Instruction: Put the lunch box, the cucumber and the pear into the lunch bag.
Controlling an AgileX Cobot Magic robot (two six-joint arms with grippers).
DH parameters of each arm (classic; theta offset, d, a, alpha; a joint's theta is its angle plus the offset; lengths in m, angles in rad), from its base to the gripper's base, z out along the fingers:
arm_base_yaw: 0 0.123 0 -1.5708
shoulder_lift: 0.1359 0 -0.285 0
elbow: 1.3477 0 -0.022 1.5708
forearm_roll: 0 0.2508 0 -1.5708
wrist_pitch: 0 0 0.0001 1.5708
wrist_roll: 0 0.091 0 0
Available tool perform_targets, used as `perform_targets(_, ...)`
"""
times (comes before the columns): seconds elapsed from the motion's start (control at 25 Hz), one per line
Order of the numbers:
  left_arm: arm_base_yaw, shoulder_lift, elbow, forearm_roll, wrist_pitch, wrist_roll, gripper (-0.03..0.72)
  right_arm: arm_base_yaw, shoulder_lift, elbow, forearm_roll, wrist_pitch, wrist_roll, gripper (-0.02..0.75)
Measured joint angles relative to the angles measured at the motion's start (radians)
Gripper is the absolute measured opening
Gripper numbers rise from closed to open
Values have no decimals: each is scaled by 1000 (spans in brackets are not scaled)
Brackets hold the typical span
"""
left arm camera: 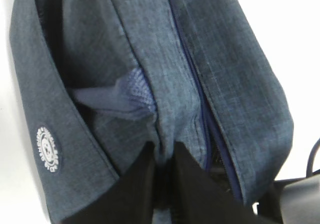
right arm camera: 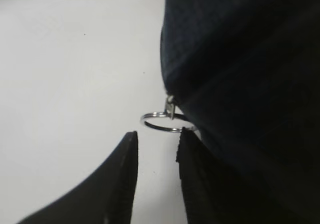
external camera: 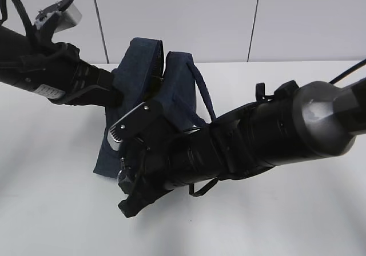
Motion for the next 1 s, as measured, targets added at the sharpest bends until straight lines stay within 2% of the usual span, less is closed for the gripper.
perform_targets(0.4,0,1,0,-7,-1,0,3,0,6,20,0,35,27,356)
perform_targets(0.76,0,10,0,-32,-2,0,3,0,7,20,0,40,134,359)
perform_targets(1.0,0,40,0,-51,4,0,3,0,7,20,0,-8,108,359)
